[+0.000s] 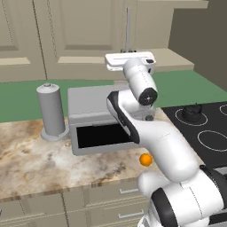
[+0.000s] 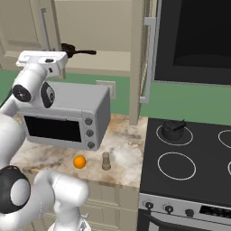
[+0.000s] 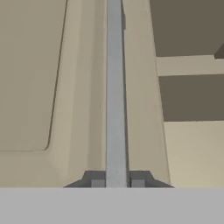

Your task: Pick the pan from the cabinet and place it on the stove. Then turn on the stove burner for the pan.

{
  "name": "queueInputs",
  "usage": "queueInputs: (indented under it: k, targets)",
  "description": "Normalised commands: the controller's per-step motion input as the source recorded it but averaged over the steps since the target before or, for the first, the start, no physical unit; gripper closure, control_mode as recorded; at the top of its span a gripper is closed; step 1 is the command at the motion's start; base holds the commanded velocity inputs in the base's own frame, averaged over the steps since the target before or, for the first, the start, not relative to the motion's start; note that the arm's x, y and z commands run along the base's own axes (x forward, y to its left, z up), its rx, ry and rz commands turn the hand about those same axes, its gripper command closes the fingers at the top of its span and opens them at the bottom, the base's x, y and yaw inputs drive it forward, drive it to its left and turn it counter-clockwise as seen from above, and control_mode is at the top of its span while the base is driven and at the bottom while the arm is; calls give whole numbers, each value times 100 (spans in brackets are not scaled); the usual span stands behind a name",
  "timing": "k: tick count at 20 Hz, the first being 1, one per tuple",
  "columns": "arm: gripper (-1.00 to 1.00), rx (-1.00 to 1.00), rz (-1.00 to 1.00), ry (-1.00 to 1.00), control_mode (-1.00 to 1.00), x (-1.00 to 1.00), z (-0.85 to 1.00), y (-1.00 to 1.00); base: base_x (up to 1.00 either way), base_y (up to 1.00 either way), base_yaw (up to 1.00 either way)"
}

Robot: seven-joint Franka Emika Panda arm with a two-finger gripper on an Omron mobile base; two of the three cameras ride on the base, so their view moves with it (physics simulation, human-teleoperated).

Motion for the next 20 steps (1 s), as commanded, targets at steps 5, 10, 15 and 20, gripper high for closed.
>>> queueInputs:
  k: [5,10,15,20]
  targets:
    - [100,1,0,2,-100,-84,11,39,0,0,0]
    - [100,3,0,3,-100,-95,14,37,0,0,0]
    - [100,2,0,1,-100,-92,7,35,0,0,0]
    - [-100,2,0,0,-100,-77,-7,0,0,0,0]
